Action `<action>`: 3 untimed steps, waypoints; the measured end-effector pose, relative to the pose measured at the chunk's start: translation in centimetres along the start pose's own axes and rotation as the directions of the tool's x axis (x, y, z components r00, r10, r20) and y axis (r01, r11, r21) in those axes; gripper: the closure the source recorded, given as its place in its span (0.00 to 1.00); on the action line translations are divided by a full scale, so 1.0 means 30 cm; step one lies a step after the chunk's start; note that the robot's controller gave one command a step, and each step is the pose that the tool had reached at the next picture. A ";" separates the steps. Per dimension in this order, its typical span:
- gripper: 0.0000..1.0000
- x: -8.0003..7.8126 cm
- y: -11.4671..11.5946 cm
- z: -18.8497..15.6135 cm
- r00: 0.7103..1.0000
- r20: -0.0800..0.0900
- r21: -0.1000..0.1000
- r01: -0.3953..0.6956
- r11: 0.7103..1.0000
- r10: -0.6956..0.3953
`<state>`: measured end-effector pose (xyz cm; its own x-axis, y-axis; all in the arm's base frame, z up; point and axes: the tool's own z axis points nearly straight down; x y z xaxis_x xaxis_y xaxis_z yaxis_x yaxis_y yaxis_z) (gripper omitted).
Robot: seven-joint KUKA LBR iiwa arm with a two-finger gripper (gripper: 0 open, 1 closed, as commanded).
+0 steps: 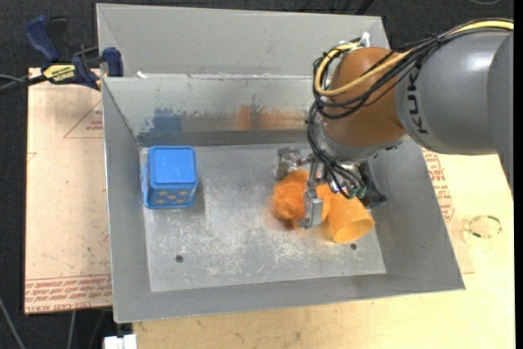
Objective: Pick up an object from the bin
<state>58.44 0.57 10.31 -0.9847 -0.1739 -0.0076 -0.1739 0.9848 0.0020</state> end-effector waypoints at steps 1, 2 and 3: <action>0.00 0.005 -0.108 0.096 0.998 -0.006 -0.002 -0.060 0.998 0.060; 0.00 0.002 -0.087 0.101 0.998 0.000 -0.001 -0.071 0.998 0.071; 0.00 -0.001 -0.076 0.100 0.998 -0.001 -0.002 -0.067 0.998 0.067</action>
Offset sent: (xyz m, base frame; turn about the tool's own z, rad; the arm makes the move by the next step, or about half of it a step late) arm 0.0026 -0.0160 -0.0331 0.0596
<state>58.88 -1.66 7.29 -0.9942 -0.1073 -0.0069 -0.1073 0.9942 0.0046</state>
